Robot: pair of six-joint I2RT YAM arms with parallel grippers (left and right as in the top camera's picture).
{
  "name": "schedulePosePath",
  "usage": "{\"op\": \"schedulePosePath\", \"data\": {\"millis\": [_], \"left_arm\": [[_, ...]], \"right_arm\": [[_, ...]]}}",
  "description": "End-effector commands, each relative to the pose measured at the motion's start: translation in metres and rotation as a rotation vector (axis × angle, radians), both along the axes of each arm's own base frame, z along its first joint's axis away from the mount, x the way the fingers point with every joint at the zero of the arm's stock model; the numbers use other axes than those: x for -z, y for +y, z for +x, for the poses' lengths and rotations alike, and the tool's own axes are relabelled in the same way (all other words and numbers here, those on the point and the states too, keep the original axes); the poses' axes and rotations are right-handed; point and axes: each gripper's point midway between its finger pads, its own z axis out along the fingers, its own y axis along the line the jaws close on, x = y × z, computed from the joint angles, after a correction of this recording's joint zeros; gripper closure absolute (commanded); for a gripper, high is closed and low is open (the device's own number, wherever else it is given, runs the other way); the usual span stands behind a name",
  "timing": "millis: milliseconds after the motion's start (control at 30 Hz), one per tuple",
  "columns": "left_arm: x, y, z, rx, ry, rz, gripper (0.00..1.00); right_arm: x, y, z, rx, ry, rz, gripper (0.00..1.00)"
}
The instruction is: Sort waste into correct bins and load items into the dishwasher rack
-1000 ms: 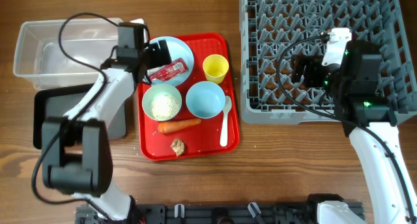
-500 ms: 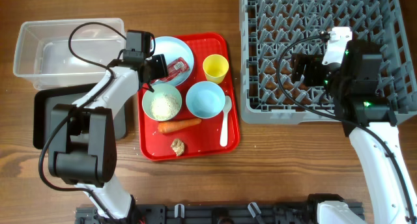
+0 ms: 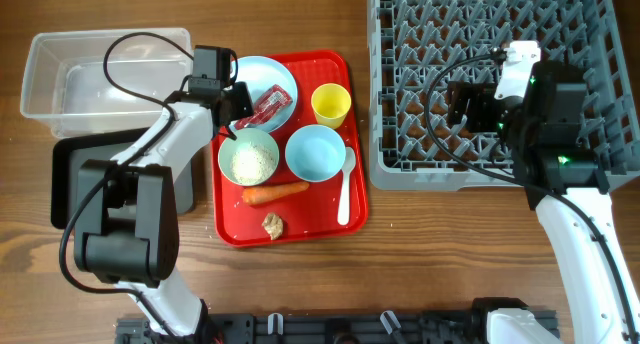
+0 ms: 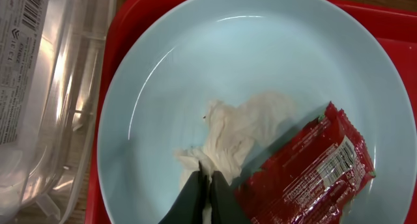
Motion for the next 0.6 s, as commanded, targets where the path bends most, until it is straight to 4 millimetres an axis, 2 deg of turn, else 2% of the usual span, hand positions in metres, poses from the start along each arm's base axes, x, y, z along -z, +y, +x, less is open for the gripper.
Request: {"op": "schedulePosePath", "data": {"millis": [0, 67, 167, 267, 367, 467, 567], "left_arm": [[-0.025, -0.001, 0.01, -0.002, -0.07, 0.002, 0.96], [-0.041, -0.001, 0.013, -0.003, -0.11, -0.003, 0.96], [-0.08, 0.003, 0.02, -0.017, -0.204, -0.009, 0.96], [-0.124, 0.022, 0.025, -0.073, -0.319, 0.016, 0.96], [-0.159, 0.053, 0.026, -0.152, -0.412, 0.044, 0.96], [-0.167, 0.084, 0.024, -0.22, -0.431, 0.058, 0.96], [-0.156, 0.114, 0.023, -0.281, -0.405, 0.073, 0.91]], "right_arm": [[-0.011, 0.002, 0.003, -0.007, -0.025, 0.018, 0.0], [-0.011, 0.002, 0.003, -0.007, -0.026, 0.018, 0.0], [-0.011, 0.002, 0.003, -0.007, -0.029, 0.018, 0.0], [-0.012, 0.002, 0.004, -0.007, -0.035, 0.018, 0.0], [-0.013, 0.002, 0.004, -0.007, -0.036, 0.018, 0.0], [-0.013, 0.002, 0.004, -0.007, -0.036, 0.018, 0.0], [-0.013, 0.002, 0.004, -0.007, -0.036, 0.018, 0.0]]}}
